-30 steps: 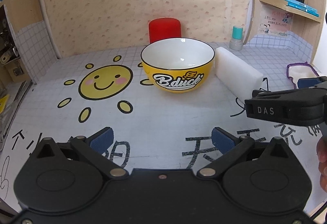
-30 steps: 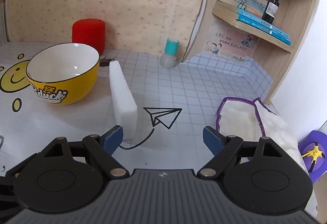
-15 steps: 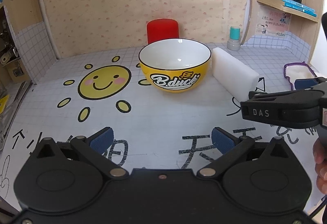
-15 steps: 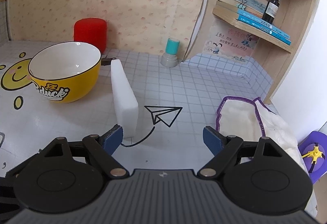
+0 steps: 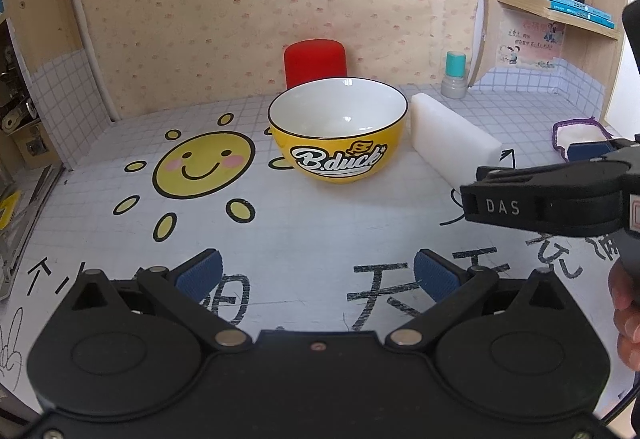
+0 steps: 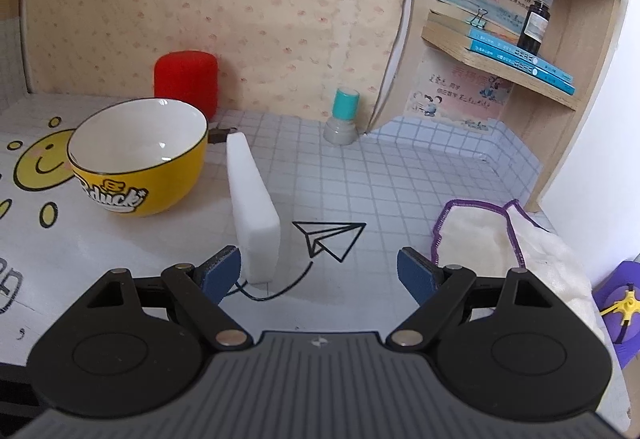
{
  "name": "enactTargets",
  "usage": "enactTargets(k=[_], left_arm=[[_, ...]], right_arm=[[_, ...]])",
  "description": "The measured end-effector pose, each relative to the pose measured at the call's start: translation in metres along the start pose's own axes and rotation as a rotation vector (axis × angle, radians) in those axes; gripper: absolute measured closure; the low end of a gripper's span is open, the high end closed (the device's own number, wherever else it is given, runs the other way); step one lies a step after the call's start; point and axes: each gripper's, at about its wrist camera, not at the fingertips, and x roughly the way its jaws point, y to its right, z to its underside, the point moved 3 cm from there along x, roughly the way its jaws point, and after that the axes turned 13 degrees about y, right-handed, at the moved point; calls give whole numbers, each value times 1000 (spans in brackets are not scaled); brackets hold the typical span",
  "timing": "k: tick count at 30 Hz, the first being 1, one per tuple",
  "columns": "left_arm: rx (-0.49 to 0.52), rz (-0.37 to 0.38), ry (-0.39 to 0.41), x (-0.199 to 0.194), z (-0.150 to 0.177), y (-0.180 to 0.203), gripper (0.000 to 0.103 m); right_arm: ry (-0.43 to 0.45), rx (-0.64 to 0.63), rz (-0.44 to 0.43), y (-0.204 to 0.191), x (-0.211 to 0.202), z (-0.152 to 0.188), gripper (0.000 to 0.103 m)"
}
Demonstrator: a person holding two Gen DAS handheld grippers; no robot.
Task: Clean bowl
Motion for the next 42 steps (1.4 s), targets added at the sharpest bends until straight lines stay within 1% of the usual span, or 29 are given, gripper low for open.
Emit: enactTargets(k=[4, 10, 12, 16, 18, 21, 26, 30, 33, 34, 37, 39, 40, 42], left_arm=[[-5, -4, -6, -2, 0, 6, 1], [14, 21, -12, -3, 1, 11, 1], [23, 31, -11, -4, 1, 13, 1], [30, 50, -11, -5, 1, 13, 1], [35, 63, -11, -5, 2, 14, 1], [42, 81, -11, -6, 3, 16, 1], [47, 97, -8, -7, 4, 19, 1], [48, 97, -11, -7, 5, 19, 1], [51, 97, -11, -7, 5, 19, 1], [53, 97, -10, -7, 5, 19, 1], [54, 98, -7, -7, 5, 19, 1], [50, 103, -9, -7, 6, 18, 1], [50, 106, -11, -7, 6, 18, 1], [50, 110, -12, -6, 6, 19, 1]], right_arm=[[15, 4, -4, 0, 2, -4, 17], [62, 31, -74, 1, 0, -13, 17], [92, 53, -120, 3, -2, -17, 17], [133, 47, -163, 3, -5, -20, 17], [162, 41, -216, 2, -9, -21, 17], [181, 55, -284, 2, -12, -22, 17], [188, 32, -315, -2, -14, -22, 17], [190, 47, -353, -5, -14, -23, 17], [203, 31, -367, -9, -15, -25, 17], [214, 12, -365, -11, -16, -25, 17], [262, -94, -298, -18, -17, -25, 17], [273, -138, -277, -20, -17, -25, 17], [275, -141, -295, -19, -17, -25, 17], [269, -115, -371, -16, -16, -27, 17]])
